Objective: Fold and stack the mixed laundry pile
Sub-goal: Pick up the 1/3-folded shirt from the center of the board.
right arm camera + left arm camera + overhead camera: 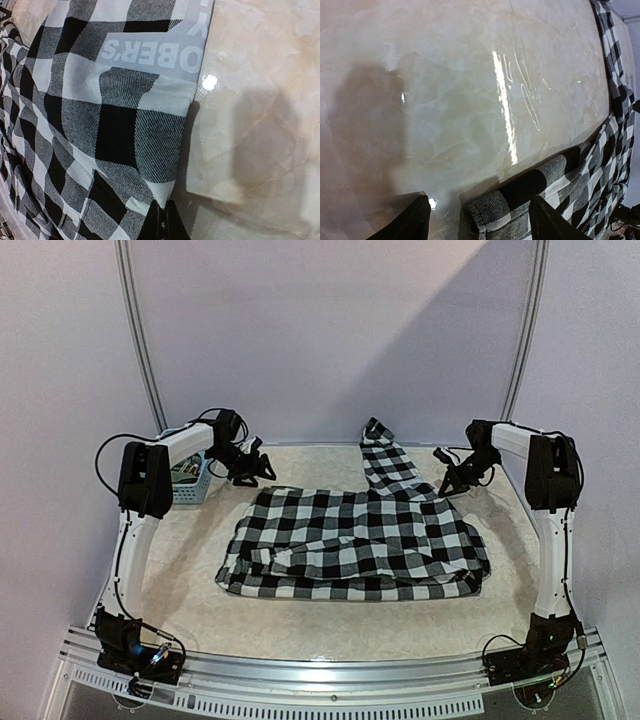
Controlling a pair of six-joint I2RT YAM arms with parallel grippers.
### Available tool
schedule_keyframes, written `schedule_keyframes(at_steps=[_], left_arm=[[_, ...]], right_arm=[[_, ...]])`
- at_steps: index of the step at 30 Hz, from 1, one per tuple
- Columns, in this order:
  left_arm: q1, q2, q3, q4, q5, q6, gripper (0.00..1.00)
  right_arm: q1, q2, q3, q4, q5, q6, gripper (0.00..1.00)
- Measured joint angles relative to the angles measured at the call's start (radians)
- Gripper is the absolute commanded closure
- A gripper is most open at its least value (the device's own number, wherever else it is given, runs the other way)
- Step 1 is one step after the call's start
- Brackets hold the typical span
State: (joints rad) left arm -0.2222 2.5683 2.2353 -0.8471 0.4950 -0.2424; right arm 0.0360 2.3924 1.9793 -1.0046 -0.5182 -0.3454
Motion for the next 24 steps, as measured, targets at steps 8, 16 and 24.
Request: schedule_keyframes(at_steps=[8,16,24], left_arm=[[0.001,0.009,-0.004,-0.027,0.037,0.053,0.54],[0.001,0.021,0.002,-0.029,0.100,0.072,0.64],[0.001,0.050,0.021,-0.026,0.150,0.081,0.90]], right_arm=[[0.000,0.001,0.000,0.000,0.000,0.000,1.00],[0.000,0.001,0.000,0.000,0.000,0.001,1.00],[0.000,0.002,0.000,0.001,0.000,0.005,1.00]])
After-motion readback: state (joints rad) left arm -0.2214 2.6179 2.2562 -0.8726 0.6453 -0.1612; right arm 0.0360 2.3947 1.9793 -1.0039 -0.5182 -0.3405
